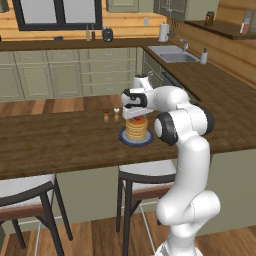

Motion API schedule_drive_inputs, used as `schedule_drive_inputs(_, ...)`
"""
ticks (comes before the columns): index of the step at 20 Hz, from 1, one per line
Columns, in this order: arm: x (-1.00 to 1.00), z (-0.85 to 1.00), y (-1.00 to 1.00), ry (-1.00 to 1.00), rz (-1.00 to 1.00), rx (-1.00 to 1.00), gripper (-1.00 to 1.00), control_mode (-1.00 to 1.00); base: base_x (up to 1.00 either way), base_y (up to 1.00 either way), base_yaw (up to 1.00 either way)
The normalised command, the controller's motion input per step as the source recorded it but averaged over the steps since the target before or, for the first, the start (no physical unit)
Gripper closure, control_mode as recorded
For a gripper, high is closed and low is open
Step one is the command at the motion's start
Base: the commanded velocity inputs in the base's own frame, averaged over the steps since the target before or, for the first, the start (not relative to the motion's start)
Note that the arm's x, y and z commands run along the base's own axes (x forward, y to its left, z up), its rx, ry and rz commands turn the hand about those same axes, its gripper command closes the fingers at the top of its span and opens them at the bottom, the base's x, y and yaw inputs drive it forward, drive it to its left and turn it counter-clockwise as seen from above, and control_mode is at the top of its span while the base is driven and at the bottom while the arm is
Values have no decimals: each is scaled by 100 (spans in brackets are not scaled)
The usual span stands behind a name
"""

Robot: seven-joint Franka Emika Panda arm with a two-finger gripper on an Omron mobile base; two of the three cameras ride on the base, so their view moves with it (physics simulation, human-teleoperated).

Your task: Take the strawberry from the fridge and place it on top of the pancake, located on the dining counter.

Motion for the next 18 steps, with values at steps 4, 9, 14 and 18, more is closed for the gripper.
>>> schedule_drive_inputs(4, 0, 9, 0, 0, 0, -2, -100, -100, 0, 0, 0)
schedule_drive_inputs(9, -11, 60, 0, -1, -1, -1, -100, -100, 0, 0, 0)
schedule_drive_inputs(14, -52, 89, 6, -11, -3, 0, -100, -100, 0, 0, 0)
schedule_drive_inputs(18, -94, 54, 43, -5, 0, 0, -100, -100, 0, 0, 0)
